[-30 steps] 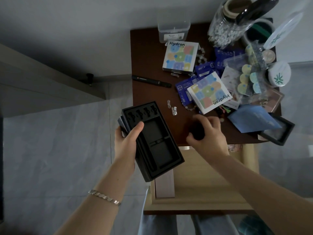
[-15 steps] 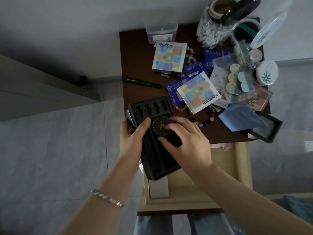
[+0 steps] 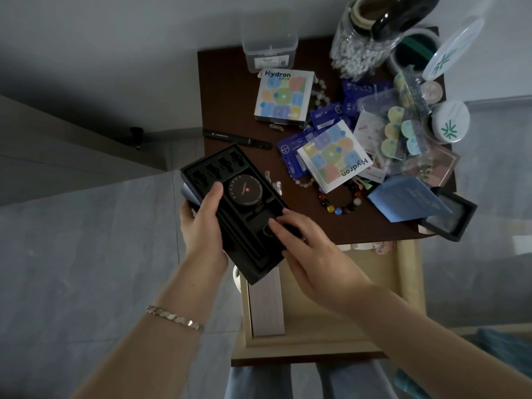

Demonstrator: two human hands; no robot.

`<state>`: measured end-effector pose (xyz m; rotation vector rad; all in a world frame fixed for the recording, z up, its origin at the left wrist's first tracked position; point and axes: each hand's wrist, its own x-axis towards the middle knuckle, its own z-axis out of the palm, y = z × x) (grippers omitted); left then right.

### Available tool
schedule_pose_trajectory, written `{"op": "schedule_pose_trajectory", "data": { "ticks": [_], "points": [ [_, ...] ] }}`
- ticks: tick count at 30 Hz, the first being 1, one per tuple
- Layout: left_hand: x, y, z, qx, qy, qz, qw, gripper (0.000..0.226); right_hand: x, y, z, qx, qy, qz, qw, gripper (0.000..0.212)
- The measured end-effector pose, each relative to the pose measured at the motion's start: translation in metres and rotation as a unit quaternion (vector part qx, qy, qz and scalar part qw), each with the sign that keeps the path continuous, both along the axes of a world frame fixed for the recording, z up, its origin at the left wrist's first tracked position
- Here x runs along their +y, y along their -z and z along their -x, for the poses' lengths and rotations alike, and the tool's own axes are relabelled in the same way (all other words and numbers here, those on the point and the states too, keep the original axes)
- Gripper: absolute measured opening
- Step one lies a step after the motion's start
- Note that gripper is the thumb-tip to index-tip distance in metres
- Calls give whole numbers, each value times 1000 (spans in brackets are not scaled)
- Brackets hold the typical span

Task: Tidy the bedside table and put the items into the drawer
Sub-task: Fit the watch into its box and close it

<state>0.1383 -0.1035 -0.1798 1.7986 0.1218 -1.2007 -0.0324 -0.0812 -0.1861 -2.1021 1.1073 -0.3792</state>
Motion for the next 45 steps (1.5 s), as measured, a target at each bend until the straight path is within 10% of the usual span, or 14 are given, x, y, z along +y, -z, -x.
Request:
{"op": "schedule_pose_trajectory", "data": {
  "ticks": [12, 18, 22, 27, 37, 41, 45],
  "points": [
    [-2, 5, -8, 16, 4, 18, 1000, 42, -24, 8, -11, 141, -127, 32, 981, 64],
    [-10, 7, -46, -37, -12, 24, 999, 29, -98, 10, -47, 26, 135, -34, 990, 30],
    [-9, 8, -70, -80, 21, 16, 996, 22, -144, 26, -82, 140, 175, -69, 972, 32],
    [-3, 11, -80, -81, 5, 0, 997, 28, -158, 38, -104, 397, -9, -64, 916, 41],
    [8, 25, -61, -47, 83, -17, 995, 11, -102, -29, -44, -88, 274, -28, 957, 7],
    [11, 23, -44, -32, 77, -16, 996, 12, -88, -49, -23, -287, 375, -143, 870, 3],
    [11, 19, -32, -20, 65, -14, 998, 13, -82, -45, -20, -438, 465, -462, 616, 32]
  ]
}}
